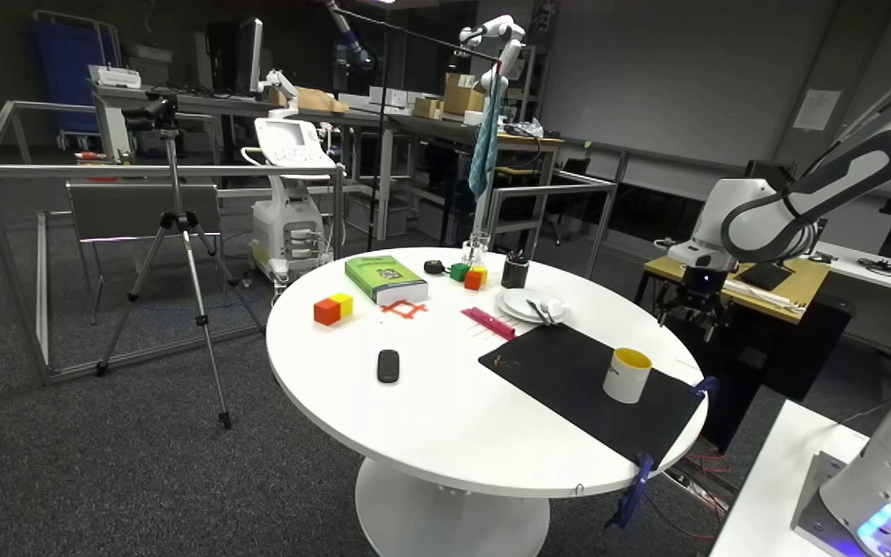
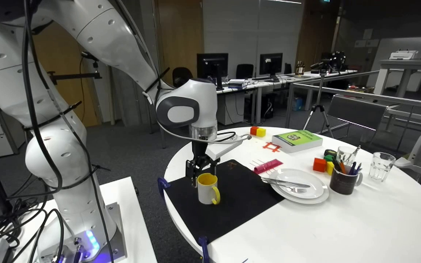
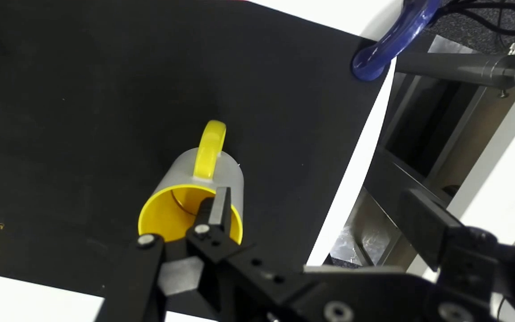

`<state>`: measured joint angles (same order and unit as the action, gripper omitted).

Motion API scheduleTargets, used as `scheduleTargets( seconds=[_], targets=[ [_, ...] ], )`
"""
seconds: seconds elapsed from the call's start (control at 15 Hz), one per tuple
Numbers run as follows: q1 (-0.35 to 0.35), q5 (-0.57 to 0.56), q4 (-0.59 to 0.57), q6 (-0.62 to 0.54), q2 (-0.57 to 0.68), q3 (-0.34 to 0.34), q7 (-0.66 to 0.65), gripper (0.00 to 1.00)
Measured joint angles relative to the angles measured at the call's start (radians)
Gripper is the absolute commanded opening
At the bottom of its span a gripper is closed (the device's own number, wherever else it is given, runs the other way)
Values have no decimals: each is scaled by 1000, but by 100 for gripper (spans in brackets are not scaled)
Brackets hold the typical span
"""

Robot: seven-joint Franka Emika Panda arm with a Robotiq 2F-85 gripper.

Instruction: Move the white mug to the left of the black mat

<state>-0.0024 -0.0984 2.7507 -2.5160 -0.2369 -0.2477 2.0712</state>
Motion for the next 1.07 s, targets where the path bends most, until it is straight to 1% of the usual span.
scheduleTargets(
  seconds=[0.67,0.87,1.07],
  targets=[
    [2,1,0,0,11,7,8,100],
    [2,14,0,-8,50,17,24,100],
    [2,48,-3,-67,115,25,35,100]
  ],
)
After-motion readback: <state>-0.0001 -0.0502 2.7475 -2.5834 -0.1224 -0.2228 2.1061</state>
